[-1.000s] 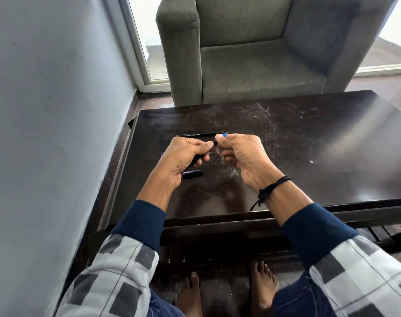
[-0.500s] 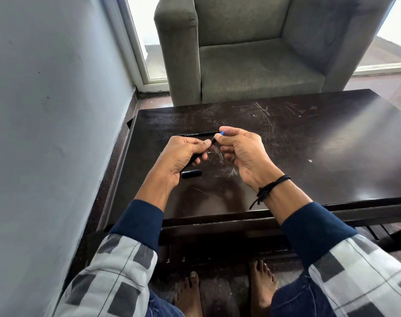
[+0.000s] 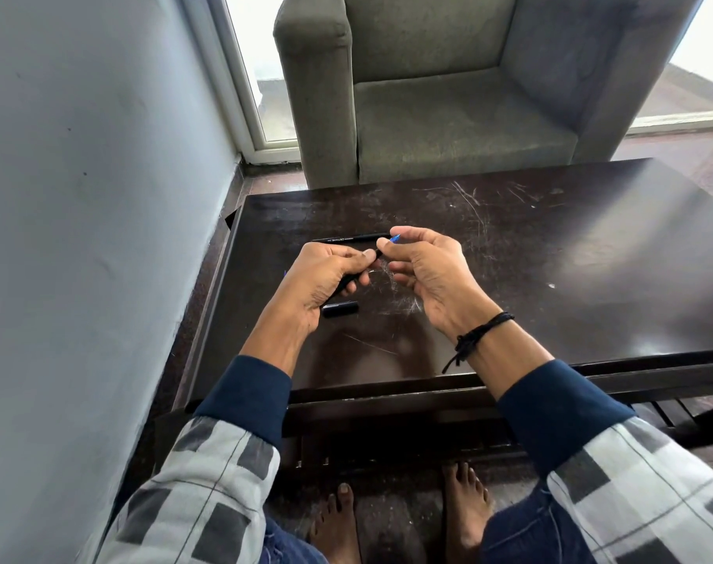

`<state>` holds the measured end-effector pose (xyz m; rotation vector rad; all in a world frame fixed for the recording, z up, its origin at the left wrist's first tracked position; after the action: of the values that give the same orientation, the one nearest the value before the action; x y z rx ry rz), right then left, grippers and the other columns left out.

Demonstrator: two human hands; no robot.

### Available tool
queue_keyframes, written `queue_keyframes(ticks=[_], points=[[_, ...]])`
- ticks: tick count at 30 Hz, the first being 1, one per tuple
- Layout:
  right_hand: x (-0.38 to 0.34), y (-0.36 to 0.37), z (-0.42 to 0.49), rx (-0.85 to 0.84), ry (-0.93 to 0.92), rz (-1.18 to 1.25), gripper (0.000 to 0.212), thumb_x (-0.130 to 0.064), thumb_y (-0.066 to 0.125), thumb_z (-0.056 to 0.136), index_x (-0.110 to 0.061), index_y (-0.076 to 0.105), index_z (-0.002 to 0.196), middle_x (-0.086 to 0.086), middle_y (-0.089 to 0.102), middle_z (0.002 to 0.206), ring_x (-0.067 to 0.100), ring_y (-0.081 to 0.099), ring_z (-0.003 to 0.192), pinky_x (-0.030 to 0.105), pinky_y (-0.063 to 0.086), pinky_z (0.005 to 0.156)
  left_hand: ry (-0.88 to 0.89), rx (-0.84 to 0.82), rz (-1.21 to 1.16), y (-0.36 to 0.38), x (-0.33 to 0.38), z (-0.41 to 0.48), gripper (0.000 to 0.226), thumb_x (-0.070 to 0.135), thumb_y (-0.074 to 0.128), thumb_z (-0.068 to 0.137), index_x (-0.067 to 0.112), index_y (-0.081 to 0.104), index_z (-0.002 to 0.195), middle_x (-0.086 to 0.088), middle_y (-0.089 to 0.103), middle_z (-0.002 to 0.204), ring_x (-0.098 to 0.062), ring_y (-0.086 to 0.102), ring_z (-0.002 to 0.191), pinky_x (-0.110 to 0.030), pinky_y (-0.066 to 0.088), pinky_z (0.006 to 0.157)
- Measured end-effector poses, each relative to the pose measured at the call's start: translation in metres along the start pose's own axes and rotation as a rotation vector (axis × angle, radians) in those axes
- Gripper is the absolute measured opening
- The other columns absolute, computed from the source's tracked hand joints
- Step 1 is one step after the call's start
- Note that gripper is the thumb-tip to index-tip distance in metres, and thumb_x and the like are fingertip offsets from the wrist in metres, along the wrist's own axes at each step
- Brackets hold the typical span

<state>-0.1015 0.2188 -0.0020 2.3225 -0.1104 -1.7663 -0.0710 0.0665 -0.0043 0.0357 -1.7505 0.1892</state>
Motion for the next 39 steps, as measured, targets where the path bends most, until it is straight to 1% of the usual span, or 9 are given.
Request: queue_keyframes(ticks=[4, 7, 10, 13, 18, 24, 29, 36, 39], points=[[-0.0023, -0.0022, -0.0004, -0.002, -0.012, 0.012, 0.035, 0.001, 0.077, 0.082, -0.008, 0.067, 0.114, 0.002, 0.072, 0.081, 0.008, 0.069, 0.061, 0.024, 0.053, 0.067, -0.005, 0.002, 0.006, 0.0006, 0.0003, -0.0002, 0.018, 0.018, 0.071, 0.091, 0.002, 0.078, 0.092, -0.005, 0.065, 0.065, -0.007, 0.052, 0.052, -0.016, 0.044, 0.051], [-0.0012, -0.0007, 0.0002, -0.007, -0.001, 0.035, 0.036, -0.005, 0.081, 0.081, -0.01, 0.066, 0.113, 0.001, 0.071, 0.08, 0.006, 0.065, 0.059, 0.023, 0.053, 0.064, 0.001, 0.0, 0.009, 0.0006, 0.001, -0.0008, 0.019, 0.019, 0.071, 0.092, 0.002, 0.078, 0.091, -0.005, 0.065, 0.066, -0.007, 0.052, 0.053, -0.016, 0.044, 0.051], [0.0019, -0.0003, 0.0012, -0.003, -0.003, -0.009, 0.038, -0.012, 0.084, 0.079, -0.012, 0.067, 0.112, 0.0, 0.072, 0.084, 0.01, 0.067, 0.069, 0.023, 0.053, 0.064, 0.004, 0.0, 0.019, 0.0008, 0.0005, -0.0015, 0.019, 0.021, 0.071, 0.091, 0.003, 0.079, 0.09, -0.004, 0.065, 0.065, -0.006, 0.051, 0.052, -0.016, 0.044, 0.052], [-0.0001, -0.0028, 0.0014, -0.004, -0.013, -0.007, 0.035, -0.002, 0.08, 0.08, -0.012, 0.067, 0.111, 0.008, 0.074, 0.094, 0.016, 0.072, 0.077, 0.022, 0.053, 0.066, -0.001, 0.003, 0.022, 0.0008, 0.0011, -0.0018, 0.018, 0.02, 0.071, 0.091, 0.003, 0.079, 0.091, -0.003, 0.065, 0.064, -0.007, 0.051, 0.053, -0.017, 0.045, 0.053], [-0.001, -0.0007, -0.0003, -0.019, 0.006, 0.018, 0.041, -0.008, 0.083, 0.079, -0.015, 0.065, 0.115, 0.004, 0.074, 0.091, 0.008, 0.066, 0.066, 0.023, 0.055, 0.066, 0.005, 0.003, 0.022, 0.0, 0.0016, -0.0017, 0.018, 0.021, 0.071, 0.092, 0.004, 0.079, 0.09, -0.004, 0.065, 0.065, -0.007, 0.051, 0.053, -0.017, 0.044, 0.052], [-0.001, -0.0026, 0.0009, -0.017, -0.013, 0.009, 0.039, 0.001, 0.078, 0.081, -0.014, 0.064, 0.114, 0.009, 0.075, 0.096, 0.017, 0.072, 0.082, 0.023, 0.054, 0.069, -0.003, 0.009, 0.023, 0.0008, 0.0017, -0.0025, 0.018, 0.02, 0.071, 0.091, 0.004, 0.079, 0.091, -0.004, 0.066, 0.066, -0.007, 0.051, 0.054, -0.017, 0.045, 0.053], [0.0011, -0.0012, 0.0015, 0.009, 0.009, 0.031, 0.037, -0.013, 0.083, 0.08, -0.013, 0.065, 0.113, 0.001, 0.071, 0.088, 0.006, 0.064, 0.063, 0.022, 0.054, 0.063, -0.003, 0.009, 0.02, 0.0017, 0.0022, -0.0032, 0.019, 0.02, 0.071, 0.092, 0.003, 0.079, 0.09, -0.004, 0.065, 0.065, -0.006, 0.05, 0.052, -0.016, 0.044, 0.051], [-0.0009, -0.0047, 0.0051, 0.006, -0.002, 0.056, 0.03, 0.005, 0.076, 0.081, -0.009, 0.067, 0.107, 0.017, 0.074, 0.102, 0.023, 0.074, 0.087, 0.024, 0.055, 0.074, -0.015, 0.014, 0.017, 0.0008, 0.0009, -0.0023, 0.017, 0.02, 0.072, 0.091, 0.005, 0.079, 0.089, -0.003, 0.065, 0.064, -0.007, 0.051, 0.053, -0.016, 0.044, 0.052], [-0.0015, -0.0019, 0.003, 0.001, 0.007, 0.098, 0.031, -0.002, 0.08, 0.081, -0.008, 0.067, 0.109, 0.01, 0.074, 0.095, 0.017, 0.071, 0.079, 0.025, 0.058, 0.075, -0.007, 0.007, 0.021, 0.0012, 0.0021, -0.0028, 0.018, 0.019, 0.071, 0.092, 0.003, 0.079, 0.092, -0.003, 0.065, 0.065, -0.006, 0.051, 0.052, -0.015, 0.044, 0.051]])
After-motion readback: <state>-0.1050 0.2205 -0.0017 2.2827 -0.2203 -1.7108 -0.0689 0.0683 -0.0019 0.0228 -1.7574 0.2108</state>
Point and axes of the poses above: each hand's wrist, its own z-axis towards the middle knuckle, its own y-axis out of the palm, x = y × z, the point moved 5 cm from there along z, towards the middle knuckle
